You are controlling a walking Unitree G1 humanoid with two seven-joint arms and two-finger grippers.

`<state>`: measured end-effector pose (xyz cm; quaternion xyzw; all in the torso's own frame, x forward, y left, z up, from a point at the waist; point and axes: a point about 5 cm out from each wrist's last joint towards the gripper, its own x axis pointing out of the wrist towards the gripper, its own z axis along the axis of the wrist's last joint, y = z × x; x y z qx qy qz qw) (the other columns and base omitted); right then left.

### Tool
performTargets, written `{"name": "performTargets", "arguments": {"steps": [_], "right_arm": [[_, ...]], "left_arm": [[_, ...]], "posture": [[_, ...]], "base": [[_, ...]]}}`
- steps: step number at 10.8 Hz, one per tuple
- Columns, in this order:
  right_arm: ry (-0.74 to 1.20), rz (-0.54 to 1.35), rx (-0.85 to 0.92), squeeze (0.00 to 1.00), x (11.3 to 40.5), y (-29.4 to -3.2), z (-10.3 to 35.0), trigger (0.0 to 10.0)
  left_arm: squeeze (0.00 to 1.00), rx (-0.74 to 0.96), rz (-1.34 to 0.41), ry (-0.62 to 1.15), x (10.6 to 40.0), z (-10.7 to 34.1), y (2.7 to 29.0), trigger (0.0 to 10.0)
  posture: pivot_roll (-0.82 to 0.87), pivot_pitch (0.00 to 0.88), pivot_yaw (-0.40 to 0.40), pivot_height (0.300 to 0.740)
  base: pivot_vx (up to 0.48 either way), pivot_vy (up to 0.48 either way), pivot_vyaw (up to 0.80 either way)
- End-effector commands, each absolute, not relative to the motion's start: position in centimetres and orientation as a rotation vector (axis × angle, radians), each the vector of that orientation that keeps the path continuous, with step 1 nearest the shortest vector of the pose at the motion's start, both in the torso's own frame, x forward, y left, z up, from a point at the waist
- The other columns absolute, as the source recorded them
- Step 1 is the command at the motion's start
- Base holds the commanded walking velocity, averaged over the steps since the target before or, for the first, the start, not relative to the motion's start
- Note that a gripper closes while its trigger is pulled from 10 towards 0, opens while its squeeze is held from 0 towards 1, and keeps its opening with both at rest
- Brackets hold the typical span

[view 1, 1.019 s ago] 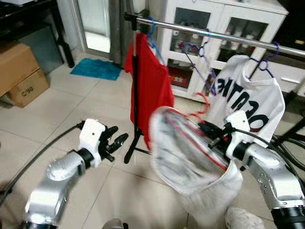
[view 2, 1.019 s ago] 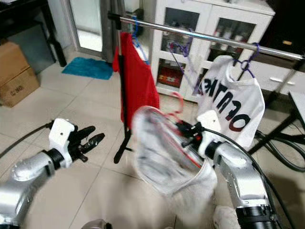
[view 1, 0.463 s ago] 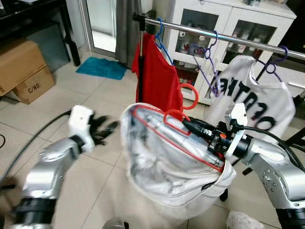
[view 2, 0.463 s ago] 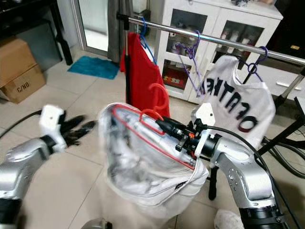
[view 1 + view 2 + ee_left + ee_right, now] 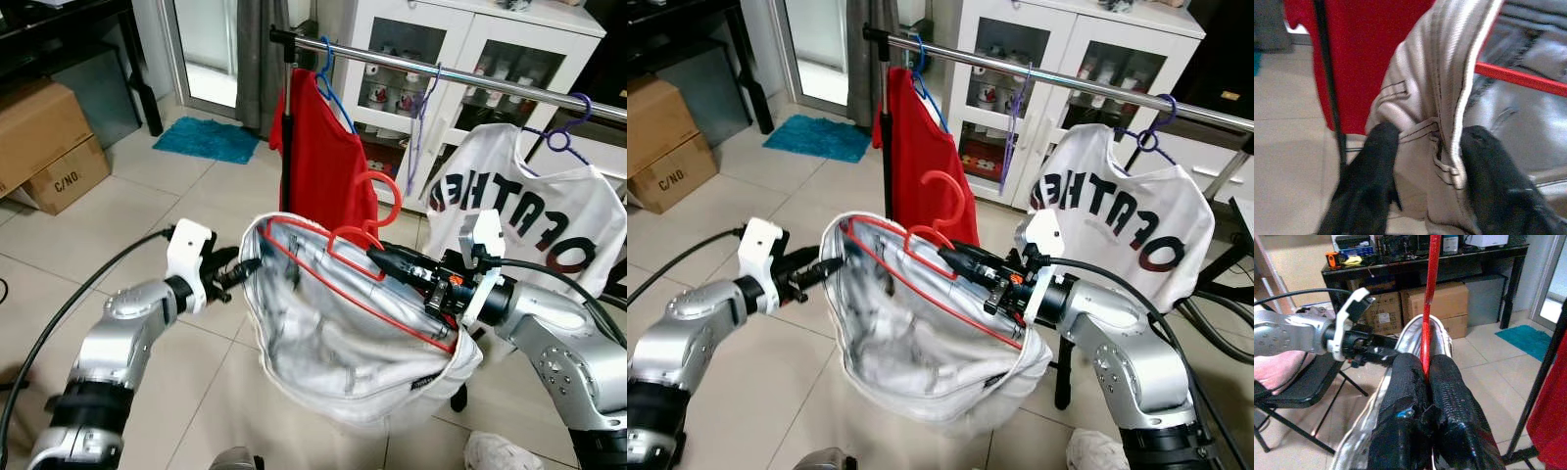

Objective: Hang hanger

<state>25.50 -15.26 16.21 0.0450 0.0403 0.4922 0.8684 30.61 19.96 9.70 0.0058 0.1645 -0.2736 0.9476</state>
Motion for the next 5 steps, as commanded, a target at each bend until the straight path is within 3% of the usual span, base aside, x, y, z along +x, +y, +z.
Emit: {"name": "performTargets", "arguments": {"steps": [1,5], "right_arm": [[0.021,1.055,0.074,0.0,25.5,-15.34,17.72,0.0],[0.021,1.074,0.072,0.0,25.56,-15.38,18.08,0.0]], "left_arm": [[0.0,0.04,-0.507,0.319,31.2,10.17,20.51,0.0],[0.0,-0.007,-0.571,0.31,31.82,9.43,19.79,0.0]], "posture": [[0.03,0.0,-0.053,0.74],[0.03,0.0,-0.061,0.74]], "base": [[0.0,0.0,0.0],[0.0,0.0,0.0]]}}
